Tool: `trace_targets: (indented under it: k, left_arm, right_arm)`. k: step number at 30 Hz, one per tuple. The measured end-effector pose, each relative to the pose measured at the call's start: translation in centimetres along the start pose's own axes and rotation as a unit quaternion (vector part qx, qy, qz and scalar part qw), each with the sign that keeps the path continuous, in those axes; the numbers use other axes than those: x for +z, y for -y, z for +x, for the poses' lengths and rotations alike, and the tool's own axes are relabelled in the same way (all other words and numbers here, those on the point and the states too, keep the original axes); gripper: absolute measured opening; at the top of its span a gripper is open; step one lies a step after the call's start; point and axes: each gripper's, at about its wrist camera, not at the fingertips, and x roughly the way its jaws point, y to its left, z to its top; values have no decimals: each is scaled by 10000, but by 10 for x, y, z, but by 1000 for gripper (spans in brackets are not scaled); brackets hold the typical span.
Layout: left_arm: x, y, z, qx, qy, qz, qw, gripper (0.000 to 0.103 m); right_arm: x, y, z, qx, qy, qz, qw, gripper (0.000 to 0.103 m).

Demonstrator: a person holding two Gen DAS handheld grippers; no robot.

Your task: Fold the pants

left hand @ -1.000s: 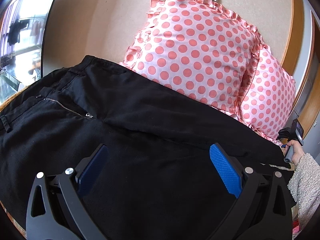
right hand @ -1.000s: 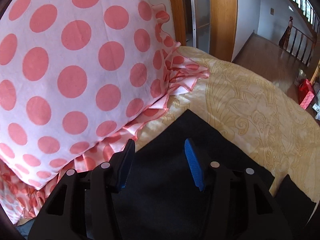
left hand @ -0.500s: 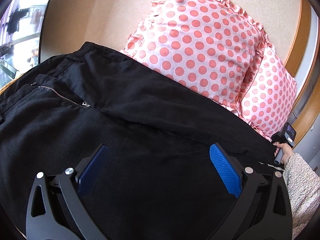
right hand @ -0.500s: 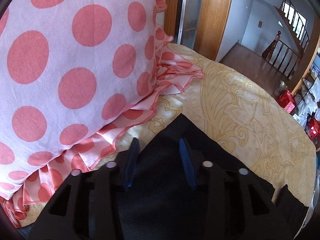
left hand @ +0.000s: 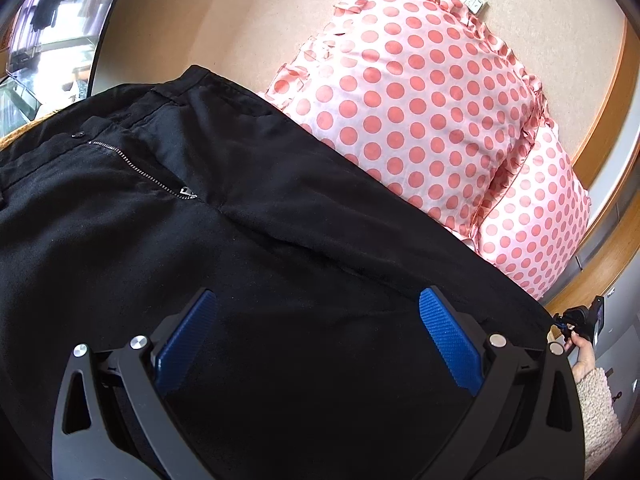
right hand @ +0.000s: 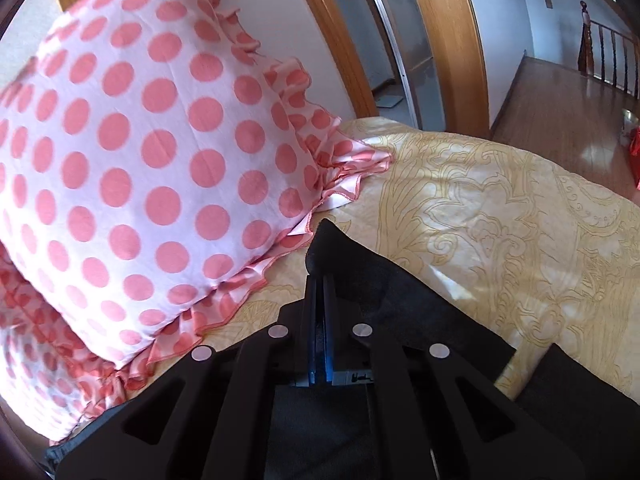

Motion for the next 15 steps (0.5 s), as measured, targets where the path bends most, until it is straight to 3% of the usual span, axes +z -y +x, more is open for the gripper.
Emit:
trace_targets:
  k: [7, 10, 15]
  left_arm:
    - [0, -3, -4, -42, 100, -80, 9999, 101]
    - [-1, -3, -4, -28, 122, -89, 9999, 101]
    - [-1, -2, -5, -8, 132, -90, 9999, 101]
  right_arm:
    - [-56, 61, -108, 1036, 262, 149, 9942, 3]
    - [-92, 93, -130, 1084, 141, 256, 9937, 3]
    - [-132, 123, -122, 1023, -373, 541, 9926, 3]
